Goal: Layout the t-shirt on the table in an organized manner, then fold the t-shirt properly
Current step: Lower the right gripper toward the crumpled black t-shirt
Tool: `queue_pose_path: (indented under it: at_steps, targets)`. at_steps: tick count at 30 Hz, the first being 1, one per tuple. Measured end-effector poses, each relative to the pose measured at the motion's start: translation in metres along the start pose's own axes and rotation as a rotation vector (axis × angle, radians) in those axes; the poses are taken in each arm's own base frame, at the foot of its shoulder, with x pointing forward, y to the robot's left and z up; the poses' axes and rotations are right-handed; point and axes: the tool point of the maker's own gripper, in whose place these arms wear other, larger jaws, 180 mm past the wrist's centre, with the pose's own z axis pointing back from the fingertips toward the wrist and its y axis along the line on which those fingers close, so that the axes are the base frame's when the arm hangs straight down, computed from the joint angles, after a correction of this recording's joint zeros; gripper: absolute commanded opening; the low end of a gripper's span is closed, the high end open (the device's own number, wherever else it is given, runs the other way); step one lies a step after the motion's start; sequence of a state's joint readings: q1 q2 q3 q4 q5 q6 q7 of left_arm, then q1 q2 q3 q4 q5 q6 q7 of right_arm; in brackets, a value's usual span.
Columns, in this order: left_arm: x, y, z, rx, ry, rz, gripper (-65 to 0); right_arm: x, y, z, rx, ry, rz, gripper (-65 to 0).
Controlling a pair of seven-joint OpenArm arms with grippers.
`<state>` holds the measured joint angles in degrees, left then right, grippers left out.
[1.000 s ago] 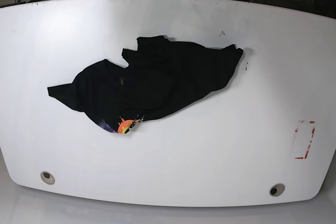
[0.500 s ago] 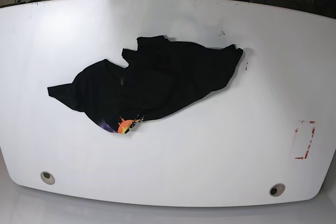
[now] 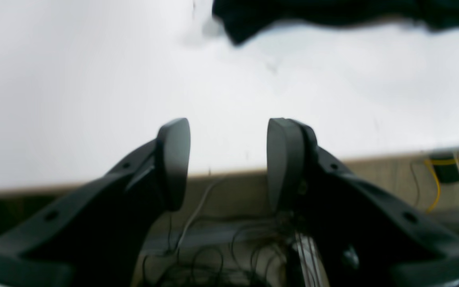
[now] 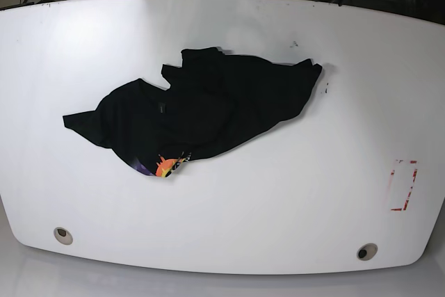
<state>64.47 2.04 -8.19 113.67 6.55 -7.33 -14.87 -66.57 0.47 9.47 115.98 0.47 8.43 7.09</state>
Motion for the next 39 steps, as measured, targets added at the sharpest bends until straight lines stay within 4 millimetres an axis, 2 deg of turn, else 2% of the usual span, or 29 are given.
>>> queue_pose_path:
  at_steps: [12,19,34,39]
  targets:
    - [0.018,0.004,-0.021,0.013,-0.077,-0.004,-35.7,0.018,0.0,-0.017,0.0,-0.066,-0.001,-63.7]
    - [0.03,0.007,-0.032,0.021,-0.123,-0.006,-35.7,0.035,0.0,-0.03,0.001,-0.126,0.0,-63.7]
    - [0.03,0.007,-0.032,0.021,-0.121,-0.006,-35.6,0.075,-0.001,-0.059,-0.001,-0.256,0.002,-63.1]
    - [0.032,0.003,-0.035,0.012,-0.131,0.001,-35.4,0.082,0.005,-0.076,0.012,-0.233,-0.004,-63.1]
